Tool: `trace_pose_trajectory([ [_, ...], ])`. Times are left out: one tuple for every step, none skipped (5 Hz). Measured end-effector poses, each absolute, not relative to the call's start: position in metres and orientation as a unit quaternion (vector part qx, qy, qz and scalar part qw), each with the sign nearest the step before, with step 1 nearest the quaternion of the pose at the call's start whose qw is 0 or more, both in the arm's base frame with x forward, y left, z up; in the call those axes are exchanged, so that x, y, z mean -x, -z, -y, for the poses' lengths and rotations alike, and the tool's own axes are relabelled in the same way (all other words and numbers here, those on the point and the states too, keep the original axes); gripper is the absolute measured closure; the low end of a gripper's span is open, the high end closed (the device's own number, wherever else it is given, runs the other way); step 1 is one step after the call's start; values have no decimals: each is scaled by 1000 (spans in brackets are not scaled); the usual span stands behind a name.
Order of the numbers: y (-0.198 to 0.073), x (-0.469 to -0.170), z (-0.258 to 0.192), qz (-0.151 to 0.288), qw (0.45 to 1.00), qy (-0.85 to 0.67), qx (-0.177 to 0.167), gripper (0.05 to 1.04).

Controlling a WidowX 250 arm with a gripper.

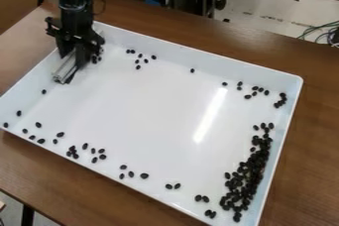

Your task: Sweep into pile

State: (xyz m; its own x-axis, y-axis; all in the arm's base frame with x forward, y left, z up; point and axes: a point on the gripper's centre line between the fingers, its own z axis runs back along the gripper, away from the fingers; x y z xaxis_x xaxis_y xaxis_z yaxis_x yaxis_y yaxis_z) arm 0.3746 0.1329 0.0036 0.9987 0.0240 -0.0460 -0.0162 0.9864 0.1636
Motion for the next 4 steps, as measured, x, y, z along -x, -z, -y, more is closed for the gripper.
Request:
trace_pose_trajectory([
  [-1,-378,-113,-44,996,-5,-75,730],
  [1,-376,-80,-65,995,2,-71,730],
  [4,-369,-43,-81,994,18,-75,730],
  [6,-363,2,-83,992,51,-74,730],
])
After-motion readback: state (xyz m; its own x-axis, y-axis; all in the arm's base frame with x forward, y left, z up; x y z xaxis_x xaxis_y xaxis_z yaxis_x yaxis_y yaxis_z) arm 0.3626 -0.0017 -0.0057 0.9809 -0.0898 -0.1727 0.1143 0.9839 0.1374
